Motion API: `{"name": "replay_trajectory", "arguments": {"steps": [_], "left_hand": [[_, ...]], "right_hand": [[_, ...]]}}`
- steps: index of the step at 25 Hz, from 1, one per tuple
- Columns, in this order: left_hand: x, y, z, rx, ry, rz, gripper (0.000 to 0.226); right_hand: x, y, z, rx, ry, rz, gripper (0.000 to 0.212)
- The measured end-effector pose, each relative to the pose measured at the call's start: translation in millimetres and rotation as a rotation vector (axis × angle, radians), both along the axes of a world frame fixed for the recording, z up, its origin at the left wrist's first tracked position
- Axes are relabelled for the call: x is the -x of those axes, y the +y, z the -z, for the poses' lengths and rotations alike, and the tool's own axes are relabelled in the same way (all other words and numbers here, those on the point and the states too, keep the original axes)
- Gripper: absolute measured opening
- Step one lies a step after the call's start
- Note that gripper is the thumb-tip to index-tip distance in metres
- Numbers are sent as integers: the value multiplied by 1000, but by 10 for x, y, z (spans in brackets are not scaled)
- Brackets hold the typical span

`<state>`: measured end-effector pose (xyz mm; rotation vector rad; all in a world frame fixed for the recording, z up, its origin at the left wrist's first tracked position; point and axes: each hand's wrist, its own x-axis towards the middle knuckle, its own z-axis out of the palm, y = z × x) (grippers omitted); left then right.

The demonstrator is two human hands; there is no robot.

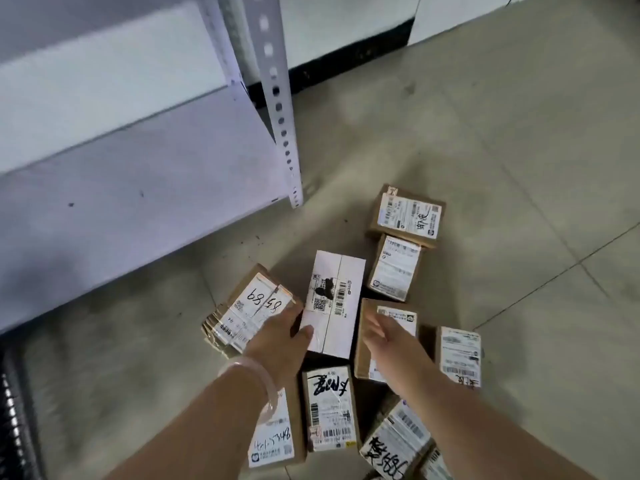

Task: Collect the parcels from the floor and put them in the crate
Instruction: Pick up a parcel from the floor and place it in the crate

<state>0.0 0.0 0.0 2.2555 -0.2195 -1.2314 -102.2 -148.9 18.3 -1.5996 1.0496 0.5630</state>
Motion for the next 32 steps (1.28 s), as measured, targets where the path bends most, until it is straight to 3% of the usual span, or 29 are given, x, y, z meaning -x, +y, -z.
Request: {"name": "replay_trajectory", "arguments": {"steps": [2,6,11,16,18,22,24,26,32], "left_hand": [[82,-19,384,-13,35,74,52],[154,-151,699,-112,107,-4,61],[-114,-277,927,-121,161,-160,70],[-123,-302,1024,-112,114,-150,45],[-113,-286,914,-117,112,-161,55],[29,-205,347,15,119,-249,54],[117,-121,-46,107,110,-298,64],[140,-47,-588,159,98,-316,76],[-64,44,-2479,244,8,-319,76]], "right_hand": [[-10,86,342,-21,41,-11,43],[-112,146,711,-53,57,101,36],[-317,55,971,-60,110,173,56],[-339,64,1104,-97,90,287,50],[-310,82,1039,-89,81,291,44],[-231,132,495,92,-37,284,44],[-209,178,71,158,-90,222,47],[-195,218,-473,193,-138,153,52],[-269,249,-2303,243,-254,152,61]]}}
